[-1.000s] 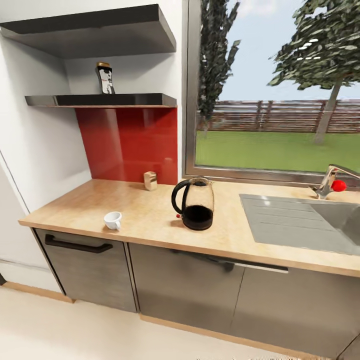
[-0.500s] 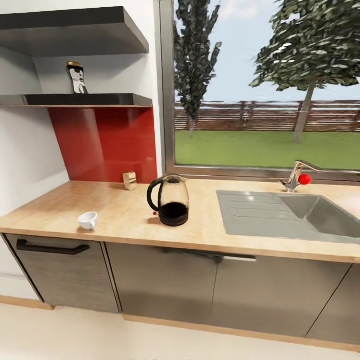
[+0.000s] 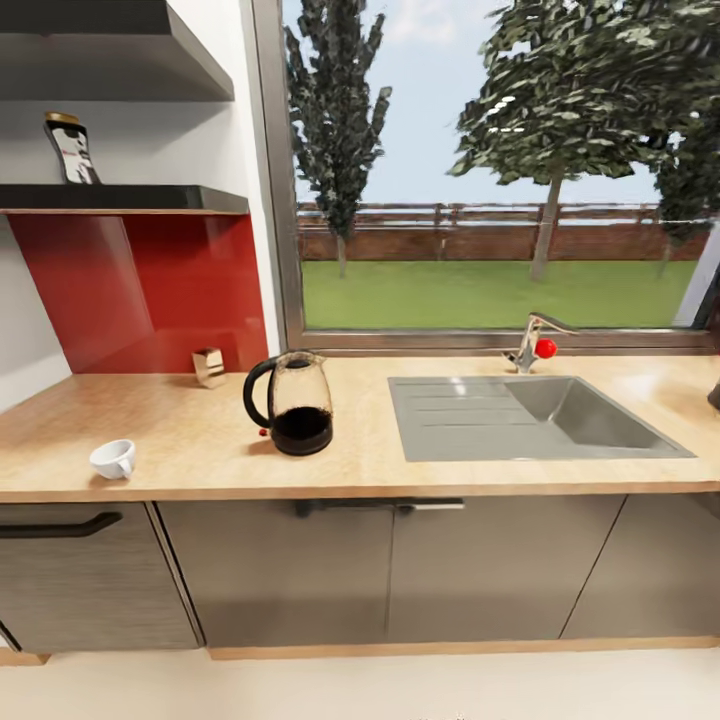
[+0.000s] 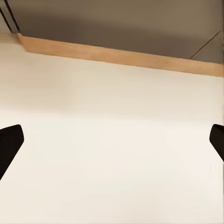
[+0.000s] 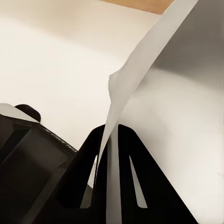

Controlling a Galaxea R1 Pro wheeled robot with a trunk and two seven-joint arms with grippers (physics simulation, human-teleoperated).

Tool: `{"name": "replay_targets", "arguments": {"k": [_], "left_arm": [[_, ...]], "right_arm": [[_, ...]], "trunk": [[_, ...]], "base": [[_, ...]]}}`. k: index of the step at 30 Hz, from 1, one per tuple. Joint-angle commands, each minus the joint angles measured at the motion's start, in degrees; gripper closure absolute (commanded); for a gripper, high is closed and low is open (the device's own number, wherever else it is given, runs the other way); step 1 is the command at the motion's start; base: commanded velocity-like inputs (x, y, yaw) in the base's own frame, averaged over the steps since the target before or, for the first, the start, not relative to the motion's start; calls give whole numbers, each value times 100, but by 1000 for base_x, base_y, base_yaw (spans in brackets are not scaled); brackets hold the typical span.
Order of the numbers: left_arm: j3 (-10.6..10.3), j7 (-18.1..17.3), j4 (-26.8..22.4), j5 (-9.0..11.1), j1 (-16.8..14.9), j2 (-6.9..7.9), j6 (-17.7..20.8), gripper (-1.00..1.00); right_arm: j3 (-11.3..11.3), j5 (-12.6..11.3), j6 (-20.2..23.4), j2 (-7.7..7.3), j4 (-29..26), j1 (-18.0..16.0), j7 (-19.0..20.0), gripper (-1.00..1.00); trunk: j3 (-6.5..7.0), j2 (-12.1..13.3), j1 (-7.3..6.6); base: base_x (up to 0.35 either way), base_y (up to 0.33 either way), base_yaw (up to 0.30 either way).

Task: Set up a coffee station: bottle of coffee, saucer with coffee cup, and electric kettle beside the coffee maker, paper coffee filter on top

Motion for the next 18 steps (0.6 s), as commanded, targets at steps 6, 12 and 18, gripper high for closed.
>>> {"name": "replay_targets", "arguments": {"k": [6, 12, 18], "left_arm": [[14, -32, 8, 1, 1, -9, -7, -100], [8, -33, 43, -6, 1, -8, -7, -100], [7, -33, 48, -1, 1, -6, -7, -100]], "right_arm": [[38, -37, -25, -5, 9, -7, 9, 100], [38, -37, -25, -5, 9, -7, 9, 100], [39, -37, -25, -5, 9, -7, 9, 100]], "trunk": [[-5, -3, 0], [-5, -3, 0], [-5, -3, 0]], "base": [[0, 0, -286], [0, 0, -286], [0, 0, -286]]}}
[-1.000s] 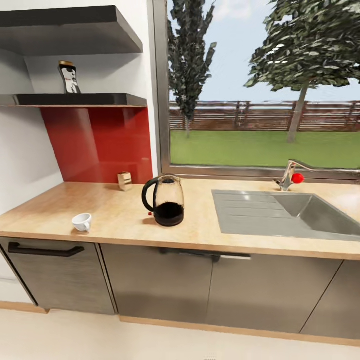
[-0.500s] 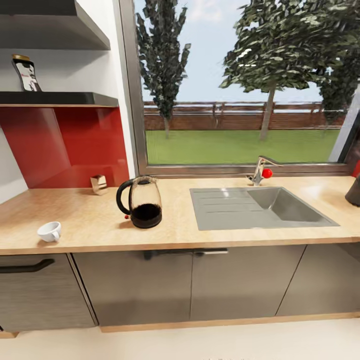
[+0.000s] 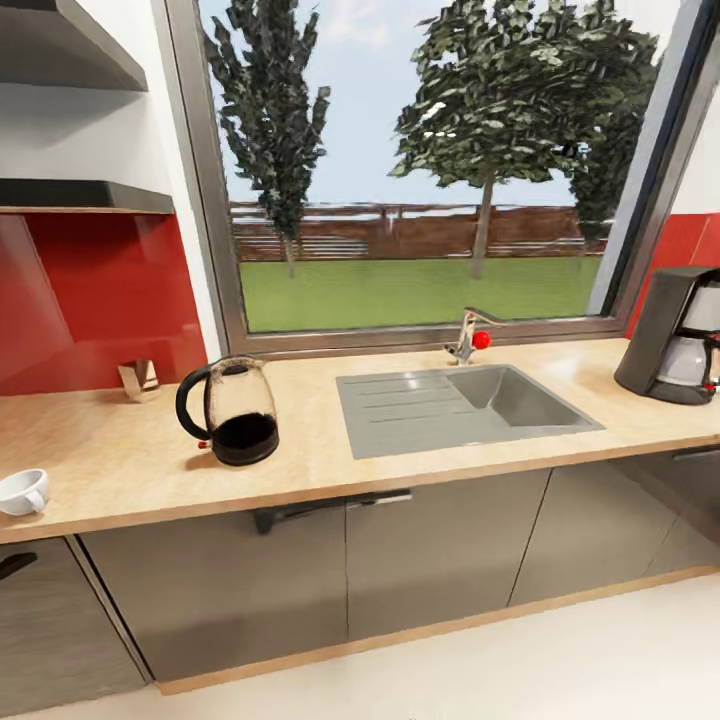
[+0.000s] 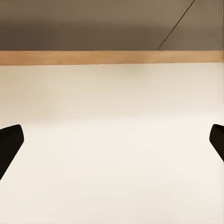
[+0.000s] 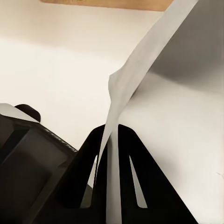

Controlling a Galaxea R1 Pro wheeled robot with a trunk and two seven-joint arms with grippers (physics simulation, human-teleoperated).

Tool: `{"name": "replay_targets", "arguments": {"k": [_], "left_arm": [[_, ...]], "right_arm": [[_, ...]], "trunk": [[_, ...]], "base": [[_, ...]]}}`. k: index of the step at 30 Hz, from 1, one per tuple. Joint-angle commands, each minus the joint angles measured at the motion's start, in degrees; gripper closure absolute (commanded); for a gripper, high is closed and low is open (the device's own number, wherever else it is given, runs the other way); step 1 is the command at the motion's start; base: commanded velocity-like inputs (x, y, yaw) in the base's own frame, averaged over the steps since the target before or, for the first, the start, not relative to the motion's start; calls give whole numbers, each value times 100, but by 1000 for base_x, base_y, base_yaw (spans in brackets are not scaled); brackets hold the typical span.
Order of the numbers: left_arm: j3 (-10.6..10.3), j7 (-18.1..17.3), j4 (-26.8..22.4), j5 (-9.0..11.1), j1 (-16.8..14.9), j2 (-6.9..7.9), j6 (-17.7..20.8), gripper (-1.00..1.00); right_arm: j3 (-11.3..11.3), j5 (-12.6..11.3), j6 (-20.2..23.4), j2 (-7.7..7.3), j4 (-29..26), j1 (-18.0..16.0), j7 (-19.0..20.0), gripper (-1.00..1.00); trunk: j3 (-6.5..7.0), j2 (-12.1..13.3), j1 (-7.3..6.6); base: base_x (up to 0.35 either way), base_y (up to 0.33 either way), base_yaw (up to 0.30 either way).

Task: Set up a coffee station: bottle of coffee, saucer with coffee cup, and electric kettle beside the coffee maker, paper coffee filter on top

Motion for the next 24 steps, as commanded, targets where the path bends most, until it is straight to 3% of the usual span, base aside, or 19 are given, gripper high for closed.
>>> {"name": "replay_targets", "arguments": {"k": [1, 24], "left_arm": [[16, -32, -5, 0, 1, -2, -7, -100], [14, -32, 4, -2, 1, -6, -7, -100]], "right_arm": [[38, -37, -25, -5, 7, -7, 9, 100], [38, -37, -25, -5, 10, -7, 9, 100]], "trunk": [[-5, -4, 0], [-5, -4, 0]], "base": [[0, 0, -286], [16, -10, -266]]}}
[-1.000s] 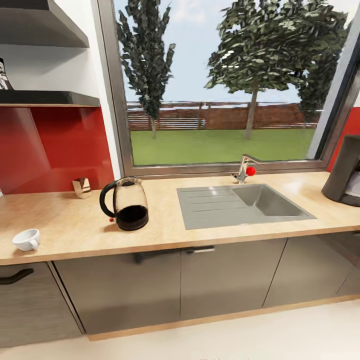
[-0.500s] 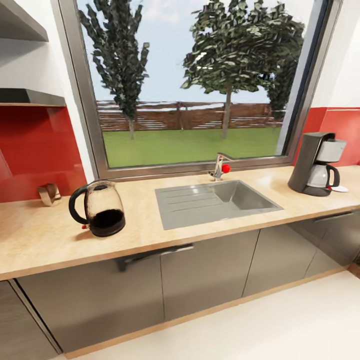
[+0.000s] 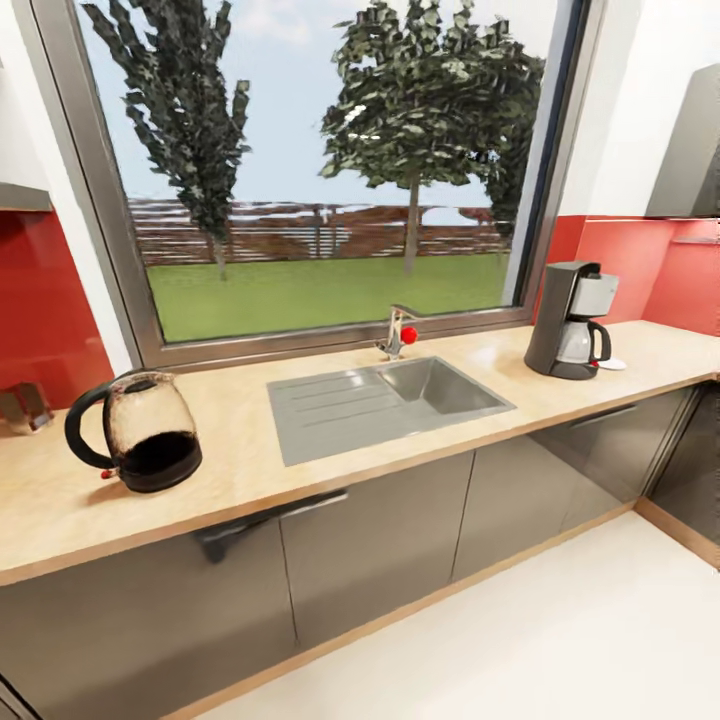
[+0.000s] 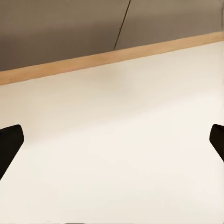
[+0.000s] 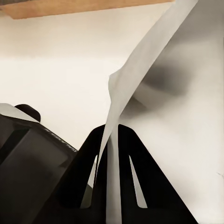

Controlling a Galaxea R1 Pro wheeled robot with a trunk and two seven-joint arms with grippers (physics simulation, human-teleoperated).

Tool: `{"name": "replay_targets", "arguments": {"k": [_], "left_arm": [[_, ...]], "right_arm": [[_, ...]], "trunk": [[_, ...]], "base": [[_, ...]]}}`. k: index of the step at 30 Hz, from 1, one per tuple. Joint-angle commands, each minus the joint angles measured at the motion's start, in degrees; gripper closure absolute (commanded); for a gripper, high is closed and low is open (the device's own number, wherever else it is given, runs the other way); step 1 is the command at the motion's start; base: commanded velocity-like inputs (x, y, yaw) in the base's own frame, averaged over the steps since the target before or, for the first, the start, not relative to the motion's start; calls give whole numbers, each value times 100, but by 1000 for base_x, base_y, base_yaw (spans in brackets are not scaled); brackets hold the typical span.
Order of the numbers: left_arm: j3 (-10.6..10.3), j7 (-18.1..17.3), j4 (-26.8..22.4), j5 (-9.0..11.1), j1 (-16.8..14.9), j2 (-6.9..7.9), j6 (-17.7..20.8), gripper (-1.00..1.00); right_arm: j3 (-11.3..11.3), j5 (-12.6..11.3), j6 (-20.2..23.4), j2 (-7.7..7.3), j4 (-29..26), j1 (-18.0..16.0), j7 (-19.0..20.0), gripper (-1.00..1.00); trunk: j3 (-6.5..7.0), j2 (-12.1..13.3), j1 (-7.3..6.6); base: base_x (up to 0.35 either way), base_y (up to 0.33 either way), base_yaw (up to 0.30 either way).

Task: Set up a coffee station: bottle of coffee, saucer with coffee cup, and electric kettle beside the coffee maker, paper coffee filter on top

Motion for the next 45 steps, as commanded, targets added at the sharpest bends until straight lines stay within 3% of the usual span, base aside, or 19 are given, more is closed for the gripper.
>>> {"name": "replay_targets", "arguments": {"k": [1, 17, 30, 45], "left_arm": [[15, -33, -6, 1, 1, -3, -6, -100], [10, -33, -5, 0, 1, -4, -6, -100], [10, -33, -5, 0, 1, -4, -6, -100], [10, -33, -4, 0, 1, -4, -6, -100]], "right_arm": [[40, -40, -25, -5, 6, -7, 7, 100], [40, -40, -25, -5, 12, -7, 7, 100], [40, -40, -25, -5, 47, -7, 7, 100], [40, -40, -25, -5, 48, -7, 7, 100]], "trunk": [[-5, -3, 2], [-5, -3, 2], [-5, -3, 2], [18, -3, 2]], "base": [[183, -123, -74], [245, -172, -200], [257, -192, -40], [222, -218, -255]]}}
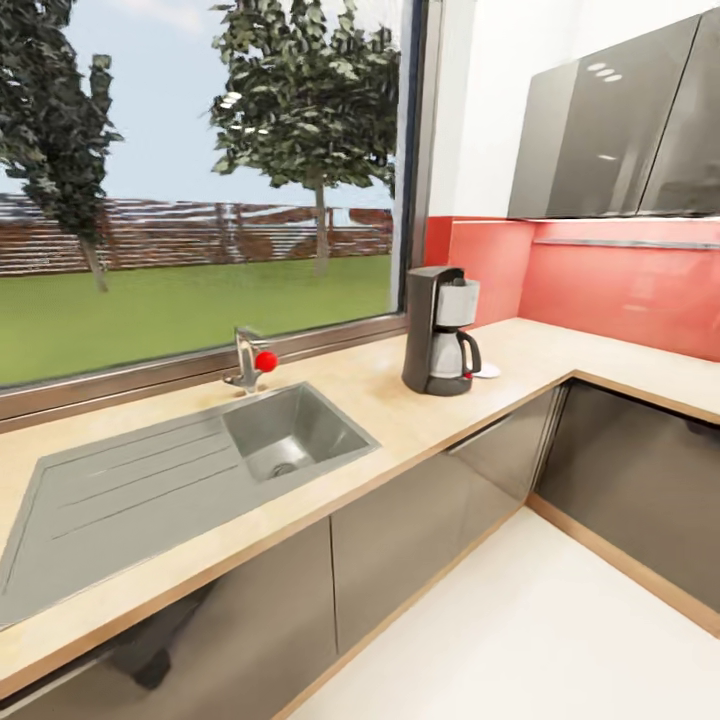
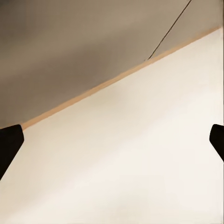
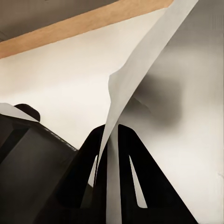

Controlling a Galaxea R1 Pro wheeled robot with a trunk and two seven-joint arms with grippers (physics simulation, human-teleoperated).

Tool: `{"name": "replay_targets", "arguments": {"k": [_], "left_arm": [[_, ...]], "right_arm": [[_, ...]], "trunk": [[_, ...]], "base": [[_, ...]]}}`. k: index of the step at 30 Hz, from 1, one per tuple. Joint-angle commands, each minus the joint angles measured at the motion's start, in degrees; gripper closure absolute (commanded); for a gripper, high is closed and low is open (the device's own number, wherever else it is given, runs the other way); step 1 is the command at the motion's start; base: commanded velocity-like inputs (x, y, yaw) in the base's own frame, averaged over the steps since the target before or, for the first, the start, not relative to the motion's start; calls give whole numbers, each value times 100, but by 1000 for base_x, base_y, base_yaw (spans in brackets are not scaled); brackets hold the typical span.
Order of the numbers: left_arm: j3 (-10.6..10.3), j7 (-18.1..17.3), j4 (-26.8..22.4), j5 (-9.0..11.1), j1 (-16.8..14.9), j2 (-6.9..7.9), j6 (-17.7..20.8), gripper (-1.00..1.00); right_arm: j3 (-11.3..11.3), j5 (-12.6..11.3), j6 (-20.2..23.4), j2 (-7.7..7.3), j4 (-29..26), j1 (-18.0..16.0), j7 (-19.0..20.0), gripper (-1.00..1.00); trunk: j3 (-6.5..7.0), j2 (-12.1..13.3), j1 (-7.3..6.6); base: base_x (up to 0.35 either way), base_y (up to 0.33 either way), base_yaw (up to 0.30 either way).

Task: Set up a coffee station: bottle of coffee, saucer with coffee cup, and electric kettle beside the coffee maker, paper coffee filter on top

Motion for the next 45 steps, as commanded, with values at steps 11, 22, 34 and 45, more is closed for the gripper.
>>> {"name": "replay_targets", "arguments": {"k": [11, 22, 34, 45], "left_arm": [[19, -34, -7, 1, 2, -3, -3, -100], [14, -34, -8, 1, 2, -3, -2, -100], [6, -34, -3, 1, 2, -3, 5, -100], [10, -34, -1, 1, 2, -6, 5, -100]], "right_arm": [[40, -40, -24, -4, 8, -8, 8, 100], [40, -40, -24, -4, 8, -8, 6, 100], [40, -40, -24, -4, 8, -8, 0, 100], [40, -40, -24, 1, 12, -8, -1, 100]], "trunk": [[25, -3, 1], [31, -3, 1], [31, -3, 1], [31, -3, 1]], "base": [[19, -296, -273], [36, -291, -65], [243, -204, -1], [256, -197, 0]]}}
